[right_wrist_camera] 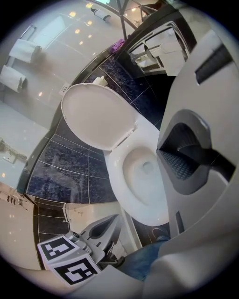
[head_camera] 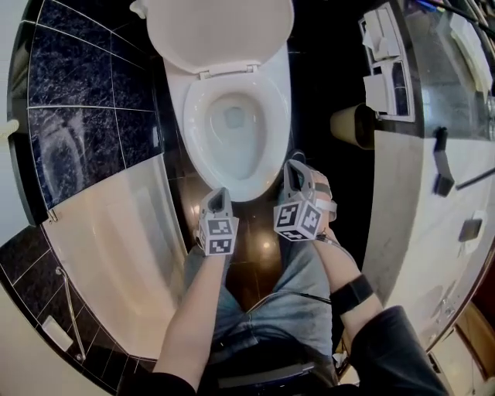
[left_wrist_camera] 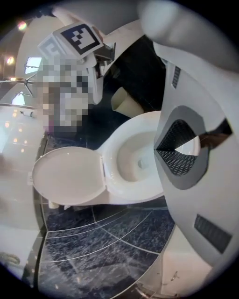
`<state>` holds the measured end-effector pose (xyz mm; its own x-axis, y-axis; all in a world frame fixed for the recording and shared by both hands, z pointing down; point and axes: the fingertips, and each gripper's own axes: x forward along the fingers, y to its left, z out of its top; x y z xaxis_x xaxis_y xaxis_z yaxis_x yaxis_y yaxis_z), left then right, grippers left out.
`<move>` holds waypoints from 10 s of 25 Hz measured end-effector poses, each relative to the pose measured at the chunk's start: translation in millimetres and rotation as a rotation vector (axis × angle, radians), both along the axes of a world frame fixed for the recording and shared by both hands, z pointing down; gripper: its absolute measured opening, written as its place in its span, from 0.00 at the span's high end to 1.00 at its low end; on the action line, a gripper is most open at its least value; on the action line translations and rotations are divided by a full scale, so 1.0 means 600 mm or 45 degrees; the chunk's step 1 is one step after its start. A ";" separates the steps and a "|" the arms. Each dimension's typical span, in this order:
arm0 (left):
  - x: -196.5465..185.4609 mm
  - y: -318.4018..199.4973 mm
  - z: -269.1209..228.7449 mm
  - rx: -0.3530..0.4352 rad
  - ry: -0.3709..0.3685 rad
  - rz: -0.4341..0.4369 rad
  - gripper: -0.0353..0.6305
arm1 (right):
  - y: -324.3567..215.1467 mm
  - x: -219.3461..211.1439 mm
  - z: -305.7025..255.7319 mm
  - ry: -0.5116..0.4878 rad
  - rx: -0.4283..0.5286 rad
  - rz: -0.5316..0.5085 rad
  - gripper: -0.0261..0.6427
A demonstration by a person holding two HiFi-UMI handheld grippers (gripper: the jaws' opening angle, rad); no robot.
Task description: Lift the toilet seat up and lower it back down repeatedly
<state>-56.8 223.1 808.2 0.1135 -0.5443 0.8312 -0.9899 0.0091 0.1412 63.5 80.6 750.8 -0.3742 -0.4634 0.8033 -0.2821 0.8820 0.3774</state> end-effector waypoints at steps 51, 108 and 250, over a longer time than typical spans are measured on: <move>-0.166 -0.188 -0.787 0.727 -0.221 -0.047 0.95 | -0.122 -0.086 -0.647 -0.559 0.023 0.144 0.93; -0.136 -0.154 -0.174 0.381 -0.266 0.016 0.95 | -0.074 0.043 0.306 -0.897 -1.241 1.015 0.73; -0.233 -0.184 -0.747 0.672 -0.217 -0.100 0.95 | -0.195 0.009 -0.637 -0.835 -0.273 0.537 0.94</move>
<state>-196.6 113.0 359.9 -0.0564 -0.8930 0.4465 -0.9983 0.0555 -0.0152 68.9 -36.2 368.7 -0.6282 -0.5314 0.5683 -0.7125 0.6863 -0.1460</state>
